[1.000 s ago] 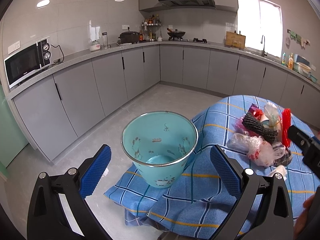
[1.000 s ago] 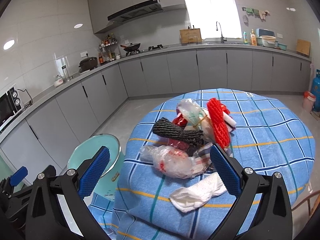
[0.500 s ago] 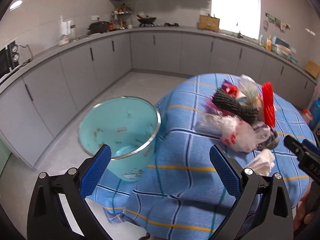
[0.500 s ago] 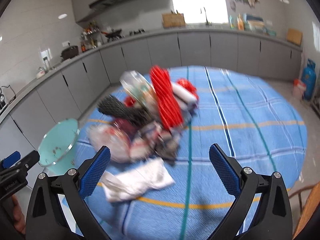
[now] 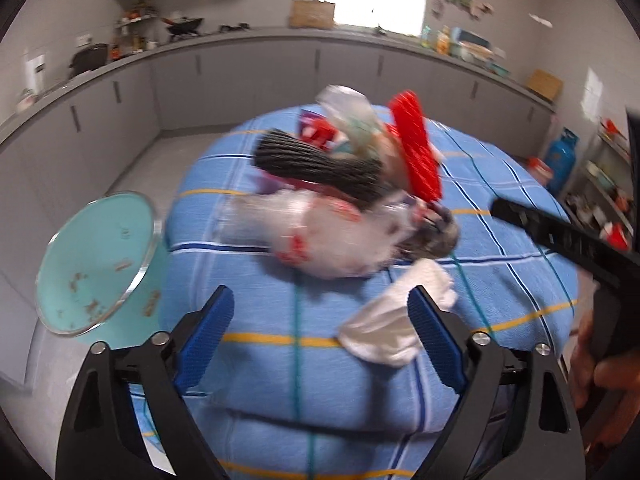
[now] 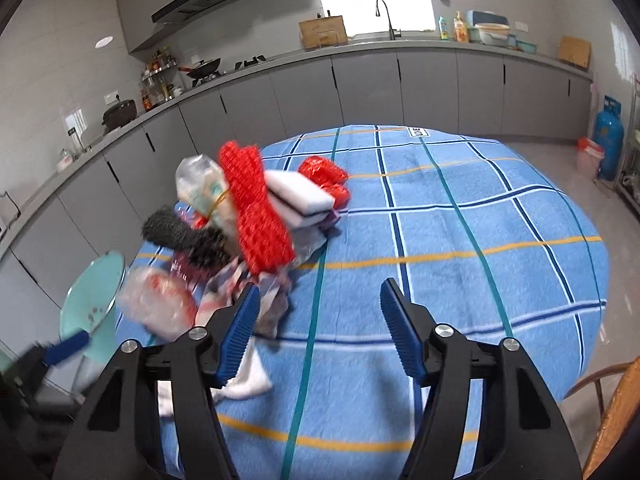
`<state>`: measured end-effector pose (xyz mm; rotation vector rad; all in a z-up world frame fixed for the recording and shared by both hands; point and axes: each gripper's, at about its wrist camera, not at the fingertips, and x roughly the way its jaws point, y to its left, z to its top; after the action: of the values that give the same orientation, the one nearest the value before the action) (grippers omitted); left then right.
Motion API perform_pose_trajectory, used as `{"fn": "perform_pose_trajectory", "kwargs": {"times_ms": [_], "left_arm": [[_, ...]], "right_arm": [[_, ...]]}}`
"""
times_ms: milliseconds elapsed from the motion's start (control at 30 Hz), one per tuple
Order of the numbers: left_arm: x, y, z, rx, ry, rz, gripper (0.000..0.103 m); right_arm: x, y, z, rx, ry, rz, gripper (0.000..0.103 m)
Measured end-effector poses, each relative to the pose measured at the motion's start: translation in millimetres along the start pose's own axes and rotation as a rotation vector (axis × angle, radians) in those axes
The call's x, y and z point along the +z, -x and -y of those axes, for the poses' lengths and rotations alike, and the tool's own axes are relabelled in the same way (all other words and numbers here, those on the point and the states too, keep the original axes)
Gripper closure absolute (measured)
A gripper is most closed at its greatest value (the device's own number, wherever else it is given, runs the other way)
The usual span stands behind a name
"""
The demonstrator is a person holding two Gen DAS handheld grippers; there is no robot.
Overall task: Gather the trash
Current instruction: 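Grasp the white tissue with the left tool while the right tool grasps the red mesh net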
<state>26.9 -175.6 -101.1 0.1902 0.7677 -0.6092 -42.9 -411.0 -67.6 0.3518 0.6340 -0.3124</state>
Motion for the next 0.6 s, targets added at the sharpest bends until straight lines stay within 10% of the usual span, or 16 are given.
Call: {"fn": "perform_pose_trajectory", "kwargs": {"times_ms": [267,600], "left_arm": [[-1,-33,35,-0.009,-0.088,-0.081,0.032],[0,-33,30,-0.123,-0.106,-0.085,0.090]], "right_arm": [[19,-18,0,0.066,0.007,-0.038,0.043],[39,-60,-27,0.141,0.064,-0.087,0.054]]}}
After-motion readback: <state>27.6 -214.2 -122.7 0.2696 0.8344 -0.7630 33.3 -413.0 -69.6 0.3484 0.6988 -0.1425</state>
